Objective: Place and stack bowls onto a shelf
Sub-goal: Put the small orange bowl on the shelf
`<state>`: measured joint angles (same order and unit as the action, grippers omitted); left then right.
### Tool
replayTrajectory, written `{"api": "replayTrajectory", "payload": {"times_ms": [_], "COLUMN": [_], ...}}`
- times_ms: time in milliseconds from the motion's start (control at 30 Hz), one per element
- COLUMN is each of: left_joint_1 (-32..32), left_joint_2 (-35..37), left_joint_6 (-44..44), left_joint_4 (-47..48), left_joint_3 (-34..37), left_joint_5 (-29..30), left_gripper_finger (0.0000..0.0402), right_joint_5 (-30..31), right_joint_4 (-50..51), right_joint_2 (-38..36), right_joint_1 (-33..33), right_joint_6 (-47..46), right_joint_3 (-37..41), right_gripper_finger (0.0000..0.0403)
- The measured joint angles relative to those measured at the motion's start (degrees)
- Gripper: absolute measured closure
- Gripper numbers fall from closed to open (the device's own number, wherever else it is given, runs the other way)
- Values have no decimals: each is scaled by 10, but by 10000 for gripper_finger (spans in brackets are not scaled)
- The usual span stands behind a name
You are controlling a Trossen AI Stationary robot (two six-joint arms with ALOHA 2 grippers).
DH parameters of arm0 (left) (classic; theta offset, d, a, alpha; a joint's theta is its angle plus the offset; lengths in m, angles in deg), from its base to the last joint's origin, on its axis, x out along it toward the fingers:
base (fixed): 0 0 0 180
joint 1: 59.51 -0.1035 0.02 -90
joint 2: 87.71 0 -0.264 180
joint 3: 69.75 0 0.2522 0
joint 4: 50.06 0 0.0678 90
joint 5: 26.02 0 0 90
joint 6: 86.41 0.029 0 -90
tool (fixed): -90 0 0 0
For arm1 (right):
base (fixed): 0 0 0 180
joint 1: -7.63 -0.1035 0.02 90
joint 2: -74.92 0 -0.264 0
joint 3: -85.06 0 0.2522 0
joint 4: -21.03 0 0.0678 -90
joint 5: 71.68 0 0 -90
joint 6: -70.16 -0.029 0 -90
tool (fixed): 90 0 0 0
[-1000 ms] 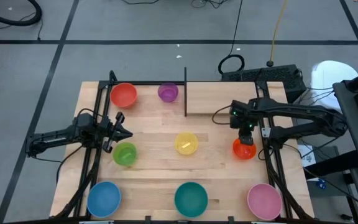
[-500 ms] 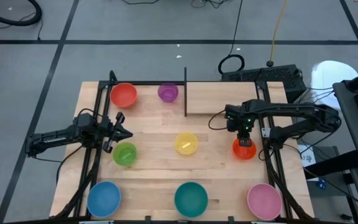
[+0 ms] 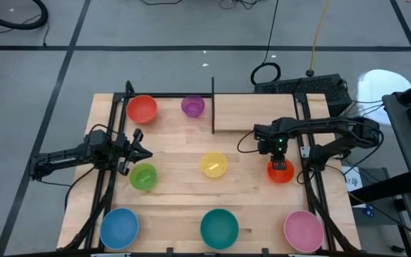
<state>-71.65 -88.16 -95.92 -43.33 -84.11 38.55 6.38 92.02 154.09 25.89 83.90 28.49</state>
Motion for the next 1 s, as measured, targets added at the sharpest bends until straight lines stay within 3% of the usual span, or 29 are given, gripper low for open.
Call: {"api": "replayTrajectory", "payload": {"times_ms": [133,367,633,800,1000], "left_joint_1": [0,0,0,0,0], "left_joint_2": [0,0,0,0,0], "left_joint_6": [1,3,4,6,8], "left_joint_4": [0,0,0,0,0], "left_joint_3": [0,0,0,0,0], "left_joint_5": [0,0,0,0,0], "left_gripper_finger": [371,371,371,371,371], "right_joint_5": [-3,-1,38,73,159], "right_joint_4": [-2,-2,15,62,94], "right_joint_2": [1,0,1,1,0], "right_joint_1": [0,0,0,0,21], "right_joint_6": [2,-1,-12,-12,-30], "right_joint_3": [-2,-2,-22,-97,-210], "right_gripper_finger": [302,395,402,402,402]}}
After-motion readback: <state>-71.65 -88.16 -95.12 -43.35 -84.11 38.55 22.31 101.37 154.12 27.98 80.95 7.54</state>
